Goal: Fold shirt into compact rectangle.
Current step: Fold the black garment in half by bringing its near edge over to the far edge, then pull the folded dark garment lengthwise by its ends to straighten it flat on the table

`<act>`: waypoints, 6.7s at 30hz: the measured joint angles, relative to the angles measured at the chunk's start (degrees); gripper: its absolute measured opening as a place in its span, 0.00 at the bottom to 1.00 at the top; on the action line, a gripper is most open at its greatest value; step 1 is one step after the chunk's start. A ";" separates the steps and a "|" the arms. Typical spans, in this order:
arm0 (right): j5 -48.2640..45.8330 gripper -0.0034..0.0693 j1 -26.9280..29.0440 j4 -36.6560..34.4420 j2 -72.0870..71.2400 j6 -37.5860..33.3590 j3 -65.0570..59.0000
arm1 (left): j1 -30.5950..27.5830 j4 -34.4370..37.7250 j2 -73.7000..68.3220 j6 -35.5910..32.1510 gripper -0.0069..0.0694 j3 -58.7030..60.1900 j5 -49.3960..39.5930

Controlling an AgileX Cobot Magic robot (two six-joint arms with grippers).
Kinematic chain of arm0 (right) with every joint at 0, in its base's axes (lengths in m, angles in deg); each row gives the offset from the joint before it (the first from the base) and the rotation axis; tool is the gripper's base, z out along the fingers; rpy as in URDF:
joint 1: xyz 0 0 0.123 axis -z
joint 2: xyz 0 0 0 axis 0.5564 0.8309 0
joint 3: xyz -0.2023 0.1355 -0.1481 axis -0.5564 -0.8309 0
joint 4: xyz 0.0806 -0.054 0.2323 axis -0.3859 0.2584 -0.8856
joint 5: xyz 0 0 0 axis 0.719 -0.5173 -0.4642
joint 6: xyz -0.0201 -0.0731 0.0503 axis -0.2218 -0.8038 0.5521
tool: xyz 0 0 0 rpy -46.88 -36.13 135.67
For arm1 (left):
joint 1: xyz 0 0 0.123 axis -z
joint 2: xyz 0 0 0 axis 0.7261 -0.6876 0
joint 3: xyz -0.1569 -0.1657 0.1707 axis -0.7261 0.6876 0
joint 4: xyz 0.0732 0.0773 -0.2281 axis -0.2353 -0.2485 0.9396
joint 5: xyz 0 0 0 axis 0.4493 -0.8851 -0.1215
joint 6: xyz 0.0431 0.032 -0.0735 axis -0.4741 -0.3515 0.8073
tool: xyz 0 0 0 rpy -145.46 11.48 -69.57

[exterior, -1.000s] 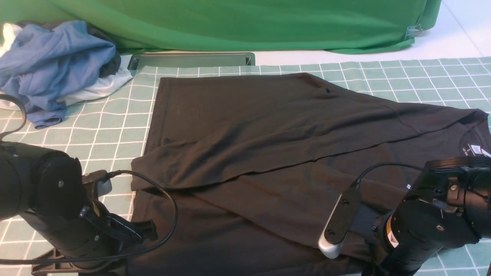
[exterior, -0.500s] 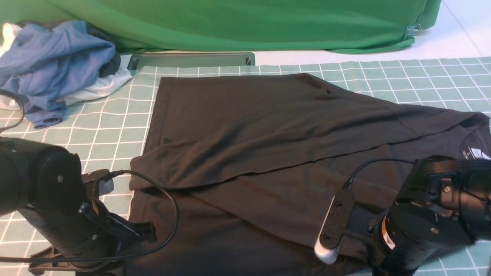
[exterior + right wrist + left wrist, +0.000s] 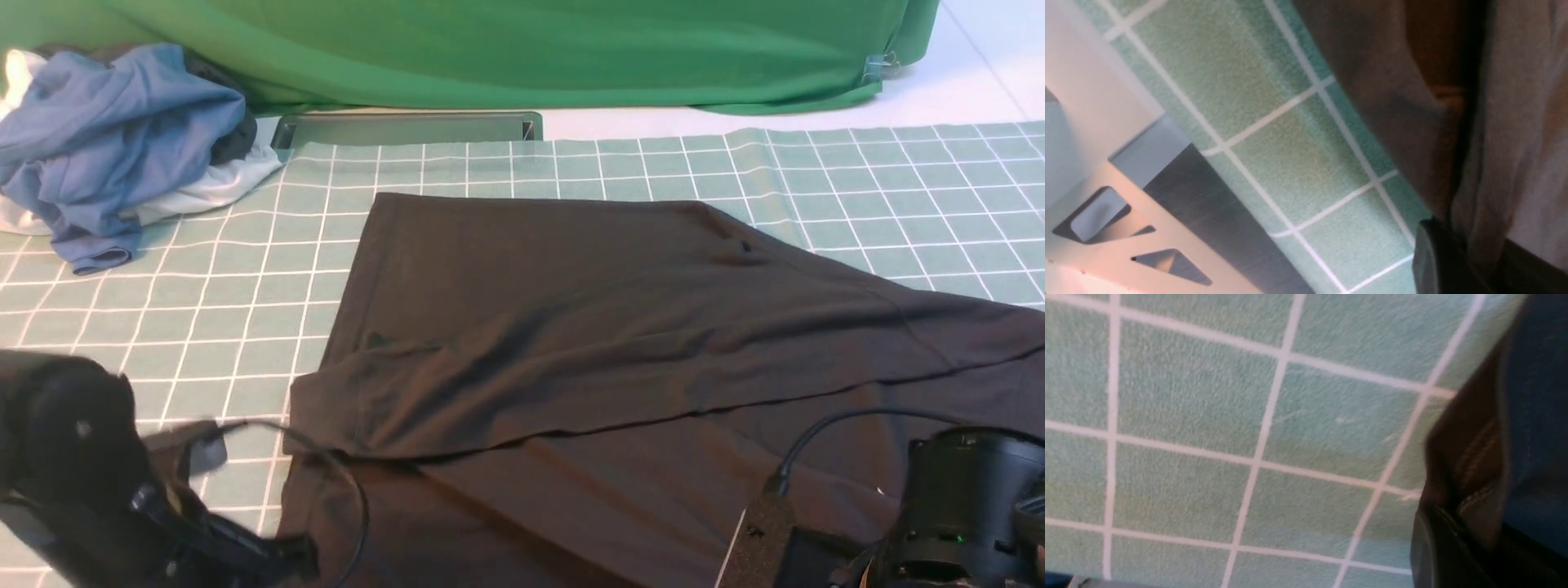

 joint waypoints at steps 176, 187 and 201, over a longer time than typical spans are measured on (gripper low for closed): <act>14.02 0.14 76.20 -18.44 27.20 -20.34 28.32 | -12.19 10.02 -26.98 -15.12 0.68 -34.26 0.31; 13.49 0.14 76.15 -18.50 27.20 -20.16 28.40 | -11.32 8.60 -34.30 -14.76 0.62 -33.05 9.23; 2.35 0.14 76.15 -15.76 20.43 -18.03 24.96 | -10.17 7.79 -23.61 -16.14 0.11 -26.99 -3.83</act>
